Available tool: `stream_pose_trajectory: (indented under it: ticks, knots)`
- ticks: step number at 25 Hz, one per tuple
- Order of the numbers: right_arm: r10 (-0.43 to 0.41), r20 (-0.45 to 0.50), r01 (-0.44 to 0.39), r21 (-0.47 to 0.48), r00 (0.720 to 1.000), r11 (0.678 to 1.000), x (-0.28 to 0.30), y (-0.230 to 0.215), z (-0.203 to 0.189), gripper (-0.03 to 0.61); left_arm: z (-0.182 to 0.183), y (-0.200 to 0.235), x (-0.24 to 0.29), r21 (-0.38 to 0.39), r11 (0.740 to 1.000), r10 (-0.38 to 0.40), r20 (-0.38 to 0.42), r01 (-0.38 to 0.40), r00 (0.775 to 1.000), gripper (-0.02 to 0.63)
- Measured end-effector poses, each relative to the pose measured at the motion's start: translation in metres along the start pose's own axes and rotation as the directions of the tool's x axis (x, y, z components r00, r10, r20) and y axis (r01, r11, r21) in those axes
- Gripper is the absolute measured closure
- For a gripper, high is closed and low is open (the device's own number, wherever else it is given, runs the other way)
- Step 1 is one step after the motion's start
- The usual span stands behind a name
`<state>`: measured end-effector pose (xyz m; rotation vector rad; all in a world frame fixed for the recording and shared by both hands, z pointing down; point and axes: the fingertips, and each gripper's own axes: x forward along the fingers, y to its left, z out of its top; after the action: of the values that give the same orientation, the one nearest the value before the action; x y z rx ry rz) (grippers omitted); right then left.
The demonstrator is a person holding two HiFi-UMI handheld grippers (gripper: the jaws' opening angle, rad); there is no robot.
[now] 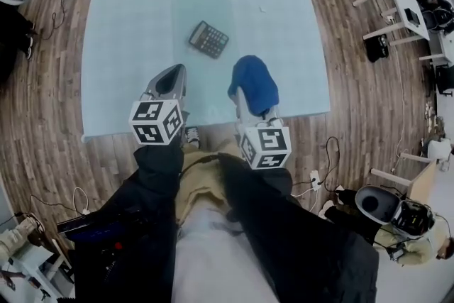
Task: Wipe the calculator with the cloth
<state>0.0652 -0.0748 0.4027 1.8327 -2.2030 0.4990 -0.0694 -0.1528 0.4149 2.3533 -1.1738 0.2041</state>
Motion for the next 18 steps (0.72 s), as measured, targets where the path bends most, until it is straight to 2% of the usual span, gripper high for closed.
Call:
stream_pose_trajectory:
  ticks: [4, 8, 13, 18]
  knots:
    - [0.045, -0.052, -0.045, 0.008, 0.998, 0.999, 0.006, -0.001, -0.013, 0.517, -0.014, -0.003, 0.006, -0.013, 1.000, 0.022, -0.043, -0.023, 0.999, 0.615]
    - [0.122, -0.108, -0.121, 0.012, 0.987, 0.993, 0.037, -0.012, -0.020, 0.517, -0.023, 0.000, 0.027, -0.009, 0.998, 0.065, -0.085, -0.066, 0.994, 0.615]
    - [0.239, -0.175, -0.243, -0.001, 0.955, 0.970, 0.063, -0.014, -0.027, 0.517, -0.042, 0.006, 0.045, -0.038, 0.989, 0.135, -0.122, -0.141, 0.983, 0.615]
    - [0.290, -0.290, -0.295, 0.027, 0.912, 0.955, 0.095, -0.027, -0.059, 0.517, -0.070, 0.012, 0.084, -0.057, 0.989, 0.126, -0.195, -0.140, 0.973, 0.615]
